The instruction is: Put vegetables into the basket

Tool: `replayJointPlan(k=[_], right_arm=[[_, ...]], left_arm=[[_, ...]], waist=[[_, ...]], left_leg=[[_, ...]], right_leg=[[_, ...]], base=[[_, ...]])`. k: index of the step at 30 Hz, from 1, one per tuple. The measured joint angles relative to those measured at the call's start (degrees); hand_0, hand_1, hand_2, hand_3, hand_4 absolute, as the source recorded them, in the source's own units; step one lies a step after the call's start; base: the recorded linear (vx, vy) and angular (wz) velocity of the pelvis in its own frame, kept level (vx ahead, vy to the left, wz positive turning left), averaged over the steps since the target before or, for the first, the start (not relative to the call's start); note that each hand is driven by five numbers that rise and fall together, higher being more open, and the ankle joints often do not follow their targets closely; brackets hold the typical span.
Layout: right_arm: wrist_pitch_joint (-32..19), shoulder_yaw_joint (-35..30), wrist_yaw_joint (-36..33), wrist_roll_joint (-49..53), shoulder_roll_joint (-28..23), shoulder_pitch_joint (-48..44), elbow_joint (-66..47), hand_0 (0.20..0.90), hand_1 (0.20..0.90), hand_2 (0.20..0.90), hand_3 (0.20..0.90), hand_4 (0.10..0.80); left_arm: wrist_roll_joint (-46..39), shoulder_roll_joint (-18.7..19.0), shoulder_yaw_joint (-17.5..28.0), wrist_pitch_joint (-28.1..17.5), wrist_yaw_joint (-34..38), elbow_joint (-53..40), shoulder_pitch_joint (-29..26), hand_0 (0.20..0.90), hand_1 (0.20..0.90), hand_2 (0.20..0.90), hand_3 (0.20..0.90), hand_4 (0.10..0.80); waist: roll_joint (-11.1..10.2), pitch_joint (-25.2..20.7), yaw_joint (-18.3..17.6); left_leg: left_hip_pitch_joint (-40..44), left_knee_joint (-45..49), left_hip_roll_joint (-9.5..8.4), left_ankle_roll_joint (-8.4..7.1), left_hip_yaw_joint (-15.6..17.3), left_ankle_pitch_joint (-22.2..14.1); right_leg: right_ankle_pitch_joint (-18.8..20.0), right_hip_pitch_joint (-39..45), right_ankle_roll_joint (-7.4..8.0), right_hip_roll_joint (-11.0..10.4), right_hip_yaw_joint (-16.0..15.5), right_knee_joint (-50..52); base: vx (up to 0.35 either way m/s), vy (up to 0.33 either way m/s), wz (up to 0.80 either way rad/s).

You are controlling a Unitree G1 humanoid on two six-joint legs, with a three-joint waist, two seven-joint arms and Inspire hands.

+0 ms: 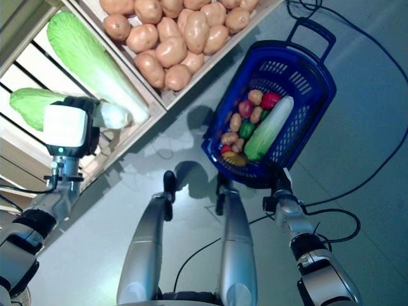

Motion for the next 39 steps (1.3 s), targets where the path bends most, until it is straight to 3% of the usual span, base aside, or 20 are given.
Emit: replayJointPlan(k=[7, 14, 19, 23, 28, 33, 37, 39], right_arm=[[-0.1, -0.1, -0.2, 0.0, 0.9, 0.1, -0.1, 0.9, 0.9, 0.9, 0.9, 0.8], [-1.2, -0.6, -0.4, 0.3, 2.6, 4.4, -0.3, 0.9, 0.9, 0.9, 0.9, 0.8], [-2.5, -1.0, -0.4, 0.0, 3.6, 8.6, -2.0, 0.9, 0.9, 0.9, 0.9, 0.8], [-3.7, -3.2, -0.4, -0.3, 4.4, 13.5, -7.1, 0.9, 0.9, 0.9, 0.9, 0.8], [-3.9, -7.4, -0.3, -2.8, 6.3, 17.7, -10.9, 0.9, 0.9, 0.9, 0.9, 0.8], [-3.9, -10.0, -0.3, -5.3, 7.8, 21.1, -13.7, 0.9, 0.9, 0.9, 0.9, 0.8], [-3.8, -10.9, 0.1, -7.1, 8.7, 22.4, -16.7, 0.9, 0.9, 0.9, 0.9, 0.8], [-3.5, -11.6, 0.4, -7.5, 9.6, 23.8, -21.4, 0.9, 0.9, 0.9, 0.9, 0.8]], left_arm=[[-0.5, 0.0, 2.6, -1.2, 0.0, -2.8, 1.9, 0.3, 0.3, 0.3, 0.3, 0.4], [-1.0, 0.0, 6.4, -6.6, 0.2, -9.7, 8.0, 0.3, 0.3, 0.3, 0.3, 0.4], [-5.2, -0.4, 8.9, -13.8, -1.1, -15.7, 12.9, 0.3, 0.3, 0.3, 0.3, 0.4], [-9.7, -0.9, 13.7, -18.9, -6.3, -22.8, 18.0, 0.3, 0.3, 0.3, 0.3, 0.4], [-17.4, -4.7, 20.5, -24.7, -16.0, -29.0, 23.2, 0.3, 0.3, 0.3, 0.3, 0.4], [-27.5, -7.5, 24.5, -26.4, -24.9, -35.1, 27.1, 0.3, 0.3, 0.3, 0.3, 0.4], [-39.9, -11.9, 28.2, -26.4, -32.0, -39.4, 29.0, 0.3, 0.3, 0.3, 0.3, 0.4], [-50.4, -15.3, 30.9, -26.3, -37.8, -43.0, 30.3, 0.3, 0.3, 0.3, 0.3, 0.4]], waist=[[0.0, 0.0, 0.6], [-0.1, 0.0, 2.2], [-0.1, 0.0, 3.4], [-0.2, -0.1, 3.7], [-0.1, -0.2, 4.1], [0.0, -1.4, 4.0], [0.1, -2.7, 4.3], [0.0, -3.8, 4.2]], left_leg=[[3.9, -2.9, -0.11, 0.15, 0.0, 0.4], [15.5, -12.9, -0.25, -0.32, -1.0, 3.8], [24.3, -19.9, -0.1, -0.25, -1.4, 5.6], [29.2, -23.9, -0.02, 0.13, -1.5, 6.5], [35.1, -28.2, 0.48, 0.61, -1.6, 7.0], [40.2, -31.7, 0.78, 0.78, -1.8, 7.4], [42.8, -32.6, 0.66, 0.78, -1.8, 7.4], [44.5, -33.6, 0.73, 0.79, -1.8, 7.4]], right_leg=[[0.0, 3.8, 0.1, -0.2, -0.4, -2.1], [0.3, 14.1, 0.63, -0.3, -2.1, -8.5], [0.6, 22.1, 0.61, -0.2, -3.3, -12.8], [0.9, 26.8, 1.03, -0.2, -4.4, -15.9], [1.8, 33.3, 1.96, 0.3, -4.9, -21.1], [3.5, 39.8, 2.61, 1.0, -6.3, -27.4], [3.8, 43.3, 2.95, 1.1, -6.6, -29.6], [4.0, 45.2, 3.12, 1.3, -6.7, -31.0]], base=[[0.032, -0.026, 0.02], [0.078, -0.019, 0.08], [0.106, -0.025, 0.05], [0.135, -0.039, 0.04], [0.14, -0.021, 0.02], [0.138, -0.026, 0.05], [0.105, -0.039, 0.04], [0.092, -0.042, 0.02]])
